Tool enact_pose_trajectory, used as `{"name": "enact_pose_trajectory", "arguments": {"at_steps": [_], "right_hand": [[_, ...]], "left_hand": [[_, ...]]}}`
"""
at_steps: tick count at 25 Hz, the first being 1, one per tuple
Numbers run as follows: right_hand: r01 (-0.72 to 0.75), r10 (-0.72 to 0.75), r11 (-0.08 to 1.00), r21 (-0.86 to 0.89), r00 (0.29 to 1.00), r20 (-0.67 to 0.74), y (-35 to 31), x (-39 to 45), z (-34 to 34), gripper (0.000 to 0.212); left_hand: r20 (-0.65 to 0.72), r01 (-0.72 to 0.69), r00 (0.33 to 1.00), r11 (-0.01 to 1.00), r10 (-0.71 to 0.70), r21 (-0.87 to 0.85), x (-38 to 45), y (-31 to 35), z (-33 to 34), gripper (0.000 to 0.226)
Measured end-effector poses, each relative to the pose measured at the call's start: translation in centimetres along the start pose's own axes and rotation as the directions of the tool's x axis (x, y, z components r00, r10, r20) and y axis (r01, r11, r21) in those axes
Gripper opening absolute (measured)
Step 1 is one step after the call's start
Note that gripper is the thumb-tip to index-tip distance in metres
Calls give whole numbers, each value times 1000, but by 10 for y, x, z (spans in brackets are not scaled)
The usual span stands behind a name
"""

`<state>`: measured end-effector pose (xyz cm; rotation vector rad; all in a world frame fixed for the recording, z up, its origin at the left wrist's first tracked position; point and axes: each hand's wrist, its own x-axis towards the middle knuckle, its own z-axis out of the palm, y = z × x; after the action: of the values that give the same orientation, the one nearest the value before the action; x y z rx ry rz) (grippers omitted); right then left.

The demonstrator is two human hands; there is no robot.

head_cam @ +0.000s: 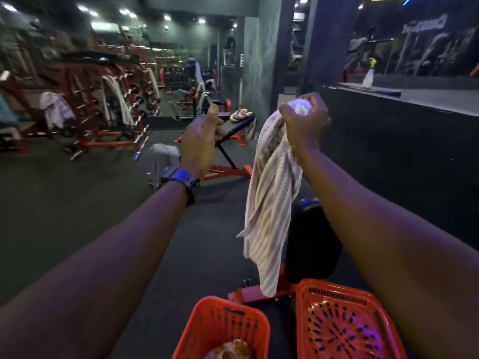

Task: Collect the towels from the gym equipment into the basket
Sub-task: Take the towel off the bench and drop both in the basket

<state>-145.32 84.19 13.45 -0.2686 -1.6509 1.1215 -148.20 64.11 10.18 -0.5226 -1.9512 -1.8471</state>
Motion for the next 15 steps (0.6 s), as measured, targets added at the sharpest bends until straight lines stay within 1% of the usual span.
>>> {"name": "enact_pose_trajectory", "arguments": {"at_steps": [2, 5, 7, 12, 15], "right_hand": [[-18, 18, 1000, -12, 998, 54, -5, -33, 8, 28], [-59, 64, 998, -39, 987, 149, -1, -76, 22, 24], [-67, 75, 997, -44, 978, 196, 2, -96, 30, 24], [-34, 42, 999, -34, 951, 306, 9, -145, 47, 26], [-44, 42, 999, -3, 925, 378, 18, -165, 49, 24]], "left_hand": [[-42, 5, 999, 1000, -5, 14, -14, 1, -31, 56], [-95, 38, 995, 999, -37, 8, -28, -3, -60, 56], [-95, 65, 994, 997, -61, 43, -37, -8, -68, 56], [-116, 138, 984, 990, -133, 38, -58, -23, -71, 66], [-100, 177, 980, 983, -172, 44, -67, -38, -72, 68]]}}
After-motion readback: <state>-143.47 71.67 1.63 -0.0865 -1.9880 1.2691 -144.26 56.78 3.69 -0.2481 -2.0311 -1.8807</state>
